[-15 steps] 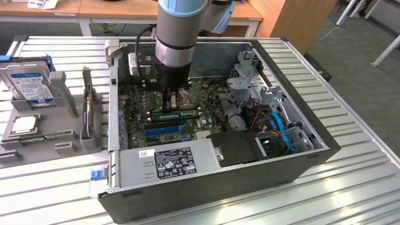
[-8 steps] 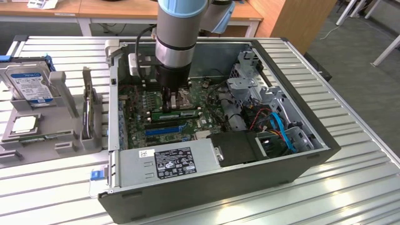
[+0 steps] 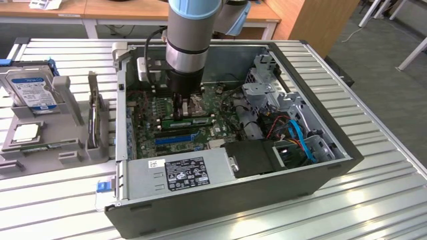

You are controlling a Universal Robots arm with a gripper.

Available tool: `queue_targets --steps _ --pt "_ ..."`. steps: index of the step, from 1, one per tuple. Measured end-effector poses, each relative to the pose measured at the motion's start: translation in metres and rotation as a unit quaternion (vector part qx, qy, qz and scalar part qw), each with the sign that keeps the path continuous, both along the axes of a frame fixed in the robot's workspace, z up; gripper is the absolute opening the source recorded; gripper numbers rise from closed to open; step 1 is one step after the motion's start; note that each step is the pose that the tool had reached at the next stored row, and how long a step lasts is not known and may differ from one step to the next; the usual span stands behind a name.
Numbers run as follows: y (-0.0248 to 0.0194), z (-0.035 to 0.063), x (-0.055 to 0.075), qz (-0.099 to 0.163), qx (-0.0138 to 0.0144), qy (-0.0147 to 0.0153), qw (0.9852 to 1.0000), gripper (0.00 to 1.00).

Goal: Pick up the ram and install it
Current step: 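Press down the ram until it locks into place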

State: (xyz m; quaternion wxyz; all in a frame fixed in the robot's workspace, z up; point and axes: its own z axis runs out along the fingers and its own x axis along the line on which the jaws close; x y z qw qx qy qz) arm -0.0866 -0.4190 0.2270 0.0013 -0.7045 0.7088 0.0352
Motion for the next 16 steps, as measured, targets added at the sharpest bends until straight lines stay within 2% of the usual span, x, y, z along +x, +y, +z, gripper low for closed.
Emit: queue_targets --steps 16 --pt "-0.0004 -0.0025 0.0 0.0 0.0 0.0 1.0 0.1"
